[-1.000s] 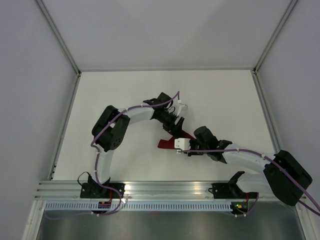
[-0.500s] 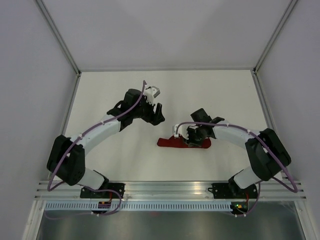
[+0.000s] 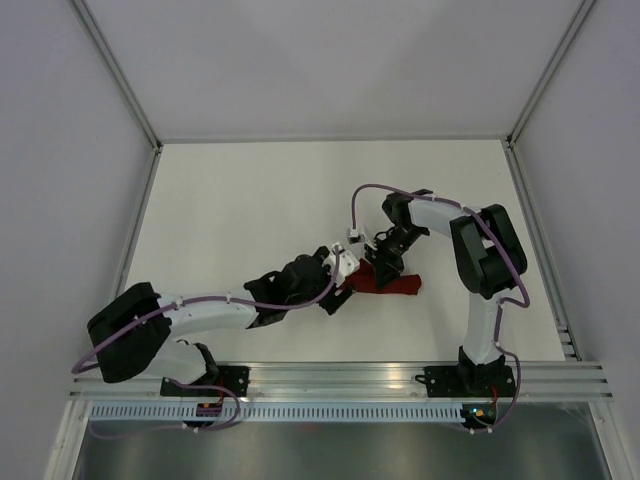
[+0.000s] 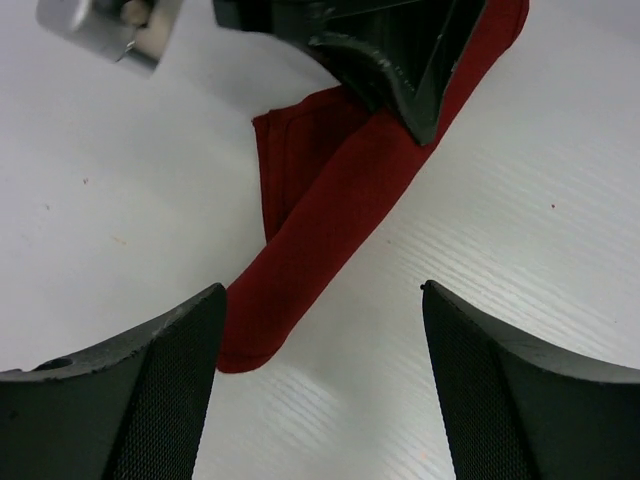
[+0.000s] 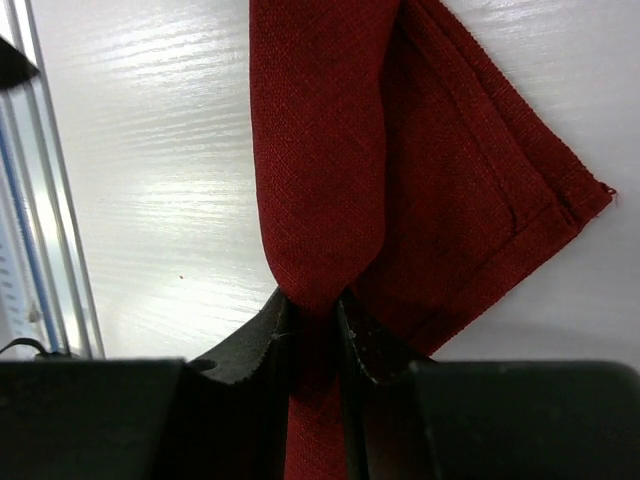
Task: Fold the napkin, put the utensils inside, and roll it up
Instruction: Roll the napkin with the utensil
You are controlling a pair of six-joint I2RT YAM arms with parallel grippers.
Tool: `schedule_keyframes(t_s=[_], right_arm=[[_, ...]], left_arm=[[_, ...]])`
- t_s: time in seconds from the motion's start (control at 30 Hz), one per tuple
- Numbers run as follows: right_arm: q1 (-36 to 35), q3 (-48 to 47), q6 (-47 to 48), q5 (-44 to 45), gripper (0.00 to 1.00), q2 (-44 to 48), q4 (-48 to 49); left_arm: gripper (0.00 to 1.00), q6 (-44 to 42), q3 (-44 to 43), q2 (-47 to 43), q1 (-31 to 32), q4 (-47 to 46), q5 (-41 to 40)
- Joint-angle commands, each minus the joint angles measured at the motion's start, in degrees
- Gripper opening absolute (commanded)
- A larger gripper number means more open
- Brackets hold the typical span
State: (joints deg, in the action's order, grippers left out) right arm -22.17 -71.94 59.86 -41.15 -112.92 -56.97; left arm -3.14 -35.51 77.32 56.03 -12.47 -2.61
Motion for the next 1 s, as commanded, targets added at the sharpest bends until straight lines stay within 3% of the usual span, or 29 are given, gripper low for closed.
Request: schedule_keyframes(t_s=[0.0, 0.23, 0.53, 0.67, 0.77, 0.97], right_arm=[[-0.2, 0.3, 3.8, 2.7, 0.14, -7.7, -3.8], [0.1, -2.4, 2.6, 2.6, 0.14, -10.8, -4.3], [0.1, -2.9, 1.9, 3.7, 0.14, -12.7, -3.9], [0.4, -3.1, 1.3, 3.7, 0.14, -12.8, -3.2], [0.5, -3.6, 0.9, 3.4, 0.14, -12.9, -2.9], [0.6, -4.2, 0.5, 3.3, 0.16, -12.8, -3.0]], left_arm=[[0.83, -9.1, -0.8, 3.8, 4.3, -9.9, -6.9], [0.85, -22.9, -7.4, 17.0, 11.4, -11.7, -12.1], [0.85, -28.8, -9.3, 24.3, 12.0, -16.3, -13.5], [0.75, -27.8, -10.1, 25.2, 12.1, -12.4, -9.8], [0.44, -26.2, -11.9, 27.2, 12.0, -8.9, -6.8], [0.3, -23.1, -14.1, 30.2, 11.6, -3.7, -1.9]])
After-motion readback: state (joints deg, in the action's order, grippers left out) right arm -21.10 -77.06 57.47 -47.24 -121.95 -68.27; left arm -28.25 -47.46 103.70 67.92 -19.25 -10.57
